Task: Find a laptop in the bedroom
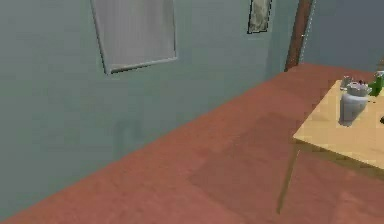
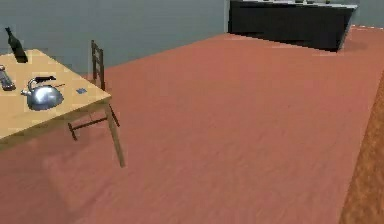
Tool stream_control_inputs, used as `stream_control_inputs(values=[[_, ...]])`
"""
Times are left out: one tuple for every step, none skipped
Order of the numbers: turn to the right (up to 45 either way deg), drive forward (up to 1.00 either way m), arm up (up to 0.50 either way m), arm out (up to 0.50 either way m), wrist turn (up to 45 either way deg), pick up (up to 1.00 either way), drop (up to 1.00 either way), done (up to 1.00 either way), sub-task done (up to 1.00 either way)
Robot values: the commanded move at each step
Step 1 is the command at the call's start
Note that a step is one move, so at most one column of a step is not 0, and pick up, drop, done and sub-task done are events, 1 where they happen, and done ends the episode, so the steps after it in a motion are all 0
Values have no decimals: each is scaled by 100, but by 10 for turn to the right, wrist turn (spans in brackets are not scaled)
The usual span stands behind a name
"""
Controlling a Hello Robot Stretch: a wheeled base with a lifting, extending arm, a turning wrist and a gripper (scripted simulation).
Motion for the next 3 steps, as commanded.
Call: stream_control_inputs(values=[[0, 100, 0, 0, 0, 0, 0, 0, 0], [0, 35, 0, 0, 0, 0, 0, 0, 0], [390, 0, 0, 0, 0, 0, 0, 0, 0]])
